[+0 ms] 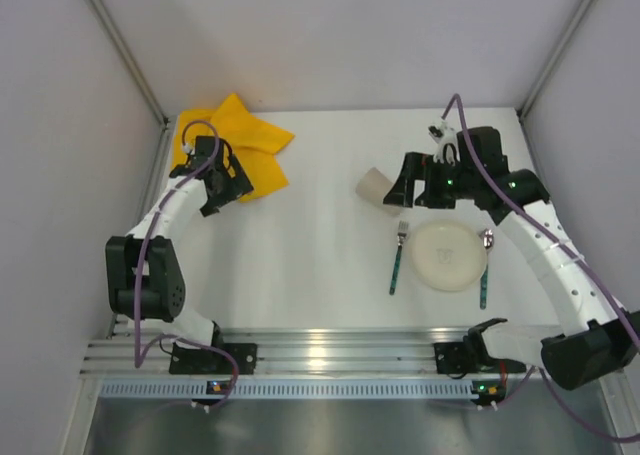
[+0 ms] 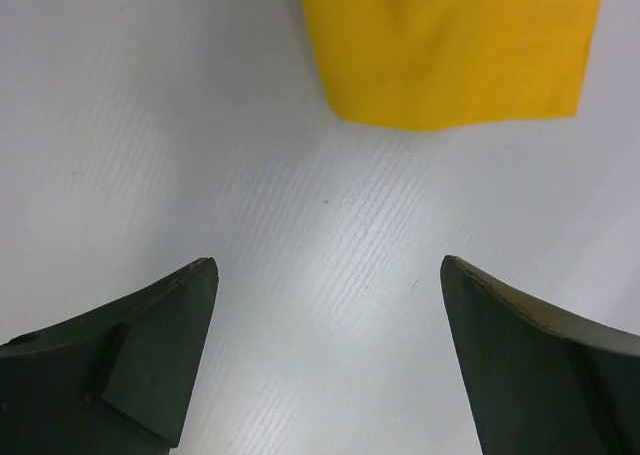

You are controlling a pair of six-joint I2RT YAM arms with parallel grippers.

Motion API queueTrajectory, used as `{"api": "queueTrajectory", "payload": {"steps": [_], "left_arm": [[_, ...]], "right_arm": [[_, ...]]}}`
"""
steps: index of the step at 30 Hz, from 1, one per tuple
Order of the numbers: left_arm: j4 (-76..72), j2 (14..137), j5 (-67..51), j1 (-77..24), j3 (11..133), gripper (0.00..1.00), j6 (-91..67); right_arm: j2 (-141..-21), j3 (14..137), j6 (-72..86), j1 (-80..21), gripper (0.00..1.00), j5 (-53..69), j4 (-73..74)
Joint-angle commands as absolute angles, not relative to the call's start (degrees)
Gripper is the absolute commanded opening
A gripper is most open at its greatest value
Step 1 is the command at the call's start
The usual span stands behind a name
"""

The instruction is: Set the dinner table for one person

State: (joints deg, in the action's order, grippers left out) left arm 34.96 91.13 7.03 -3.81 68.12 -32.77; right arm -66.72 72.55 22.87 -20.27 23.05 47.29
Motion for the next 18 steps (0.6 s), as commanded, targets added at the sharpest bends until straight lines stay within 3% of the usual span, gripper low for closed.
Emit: {"api": "queueTrajectory", "payload": {"steps": [1, 10, 18], "left_arm": [[34.28, 87.37, 10.01, -3.52, 71.54, 0.99, -32.17], [28.74, 96.23, 1.85, -3.51, 74.70, 0.98, -31.02], [33.84, 107.22, 9.67, -4.13, 82.53, 0.97, -31.56]], "right_arm": [[-72.15, 79.53, 20.92, -21.36, 1.00, 22.59, 43.51], [-82.61, 85.61, 21.01, -23.29, 1.00, 23.99, 43.33], [-89.63, 84.54, 23.02, -26.45, 1.00, 26.71, 38.32]]}}
